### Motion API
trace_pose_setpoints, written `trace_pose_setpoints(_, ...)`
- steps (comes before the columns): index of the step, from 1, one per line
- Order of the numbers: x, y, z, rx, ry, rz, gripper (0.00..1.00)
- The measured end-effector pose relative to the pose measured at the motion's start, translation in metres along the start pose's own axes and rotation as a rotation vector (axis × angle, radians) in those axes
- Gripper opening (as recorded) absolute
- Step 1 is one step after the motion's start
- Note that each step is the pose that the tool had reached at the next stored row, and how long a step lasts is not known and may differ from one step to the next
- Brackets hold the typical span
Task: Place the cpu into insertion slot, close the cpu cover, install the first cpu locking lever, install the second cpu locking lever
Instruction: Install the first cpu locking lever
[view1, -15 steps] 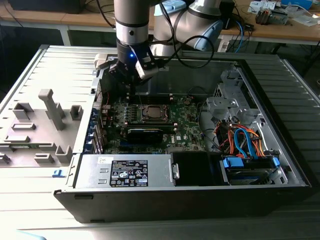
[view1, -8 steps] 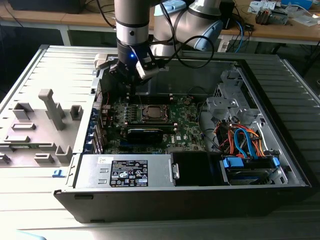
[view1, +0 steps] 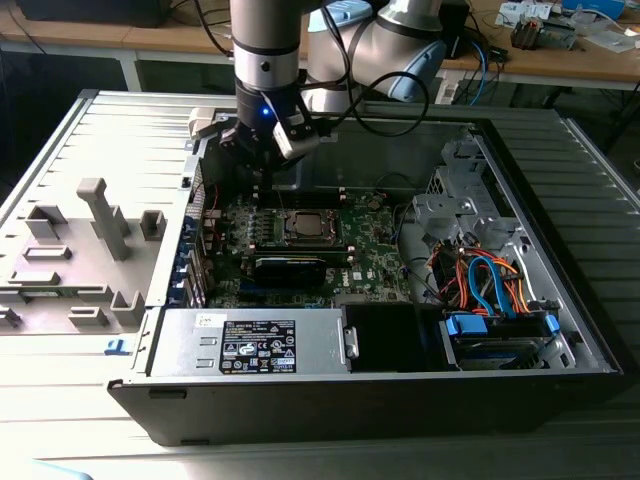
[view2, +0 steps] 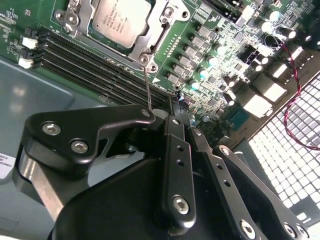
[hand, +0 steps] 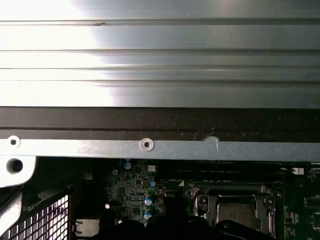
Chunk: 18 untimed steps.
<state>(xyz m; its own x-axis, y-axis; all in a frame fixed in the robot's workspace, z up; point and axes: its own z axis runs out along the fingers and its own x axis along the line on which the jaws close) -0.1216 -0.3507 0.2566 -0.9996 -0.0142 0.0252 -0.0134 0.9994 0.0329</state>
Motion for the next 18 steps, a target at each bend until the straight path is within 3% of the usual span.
trace_pose_setpoints(18, -0.0052, -0.0002, 0.0029, 0.0002, 0.0001, 0.0, 0.11)
